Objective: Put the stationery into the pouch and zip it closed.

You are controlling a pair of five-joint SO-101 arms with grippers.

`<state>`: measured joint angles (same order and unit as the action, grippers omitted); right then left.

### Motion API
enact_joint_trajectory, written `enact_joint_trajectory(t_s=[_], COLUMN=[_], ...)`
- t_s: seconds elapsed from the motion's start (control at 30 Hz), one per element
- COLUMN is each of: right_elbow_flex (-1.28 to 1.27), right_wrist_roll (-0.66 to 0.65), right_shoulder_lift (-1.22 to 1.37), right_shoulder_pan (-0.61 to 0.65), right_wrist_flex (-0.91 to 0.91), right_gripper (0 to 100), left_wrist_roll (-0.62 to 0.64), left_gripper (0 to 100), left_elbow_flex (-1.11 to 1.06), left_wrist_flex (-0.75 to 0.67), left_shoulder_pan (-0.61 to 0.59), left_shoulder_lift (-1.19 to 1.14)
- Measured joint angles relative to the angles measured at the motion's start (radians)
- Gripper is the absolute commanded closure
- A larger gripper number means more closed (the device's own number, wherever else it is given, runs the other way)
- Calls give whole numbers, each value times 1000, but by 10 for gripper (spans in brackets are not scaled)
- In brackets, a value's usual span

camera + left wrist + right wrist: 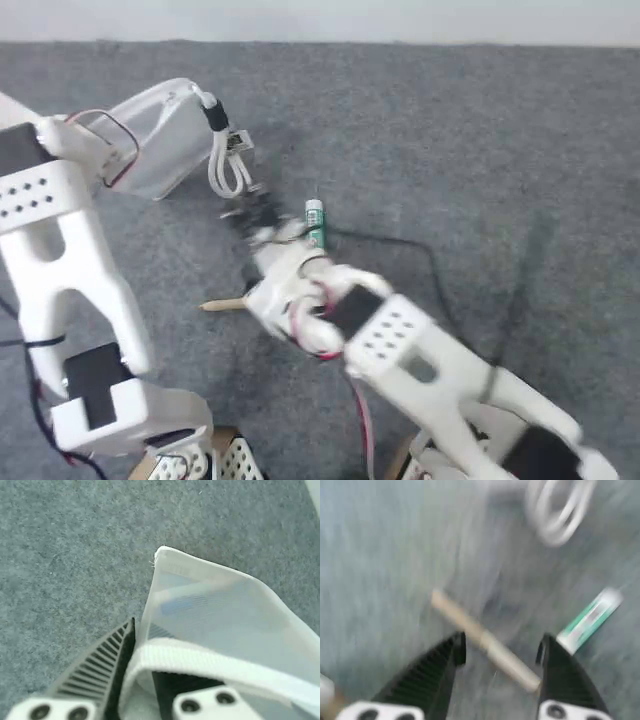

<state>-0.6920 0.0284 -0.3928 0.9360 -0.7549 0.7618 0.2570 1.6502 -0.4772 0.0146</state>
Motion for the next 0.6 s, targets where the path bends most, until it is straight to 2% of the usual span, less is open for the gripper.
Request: enact_joint_trajectory(t_s=[0.27, 0.6], right_elbow_flex=[189, 345], right_wrist_roll=[-71, -83], right_shoulder_lift=[345, 598], right_shoulder_pan=[40, 43], right_wrist_flex=[0, 0], right_gripper=[778, 780], left_wrist_roll=[0, 0], left_gripper=[991, 991], left_elbow_flex=[0, 0], left_wrist_flex=[0, -15], left_shoulder_pan=[0, 0], left_shoulder_lift=[0, 0])
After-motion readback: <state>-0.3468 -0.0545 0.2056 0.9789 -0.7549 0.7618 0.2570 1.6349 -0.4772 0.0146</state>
